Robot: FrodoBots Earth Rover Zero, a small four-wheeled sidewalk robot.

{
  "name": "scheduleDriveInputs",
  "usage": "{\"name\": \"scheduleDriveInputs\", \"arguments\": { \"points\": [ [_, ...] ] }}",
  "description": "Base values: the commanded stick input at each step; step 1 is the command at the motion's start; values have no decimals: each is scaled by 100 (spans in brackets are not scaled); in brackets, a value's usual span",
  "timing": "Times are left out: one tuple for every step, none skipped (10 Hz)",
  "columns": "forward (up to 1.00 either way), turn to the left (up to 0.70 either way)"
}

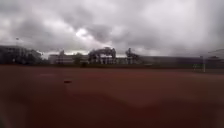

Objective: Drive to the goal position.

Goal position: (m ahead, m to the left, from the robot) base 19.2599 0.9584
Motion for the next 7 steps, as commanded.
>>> {"name": "scheduleDriveInputs", "arguments": {
  "points": [
    [70, 0],
    [70, 0],
    [70, 0],
    [70, 0],
    [70, 0],
    [70, 0],
    [70, 0]
  ]
}}
